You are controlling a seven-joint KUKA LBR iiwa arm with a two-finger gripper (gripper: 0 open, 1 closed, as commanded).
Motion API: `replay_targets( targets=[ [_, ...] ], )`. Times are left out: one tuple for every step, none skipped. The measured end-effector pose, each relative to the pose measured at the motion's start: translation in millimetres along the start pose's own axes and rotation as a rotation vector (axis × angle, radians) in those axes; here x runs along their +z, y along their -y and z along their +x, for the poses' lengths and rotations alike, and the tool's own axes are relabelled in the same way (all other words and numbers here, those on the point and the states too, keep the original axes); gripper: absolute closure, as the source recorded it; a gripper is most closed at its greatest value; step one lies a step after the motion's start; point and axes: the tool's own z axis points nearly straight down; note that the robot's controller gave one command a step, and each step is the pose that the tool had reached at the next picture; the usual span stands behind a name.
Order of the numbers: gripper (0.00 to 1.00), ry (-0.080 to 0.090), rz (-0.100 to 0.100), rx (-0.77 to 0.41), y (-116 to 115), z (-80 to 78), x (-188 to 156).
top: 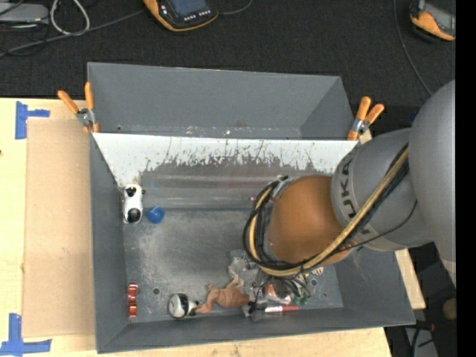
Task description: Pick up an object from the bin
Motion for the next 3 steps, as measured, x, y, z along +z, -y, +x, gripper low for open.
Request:
replay_targets(
  targets=[
    [1.00,0.000,0.000,0.001,0.0,0.0,0.0],
    [1.00,0.000,0.000,0.002,0.0,0.0,0.0],
    [1.00,0.000,0.000,0.002,0.0,0.0,0.1]
  ],
)
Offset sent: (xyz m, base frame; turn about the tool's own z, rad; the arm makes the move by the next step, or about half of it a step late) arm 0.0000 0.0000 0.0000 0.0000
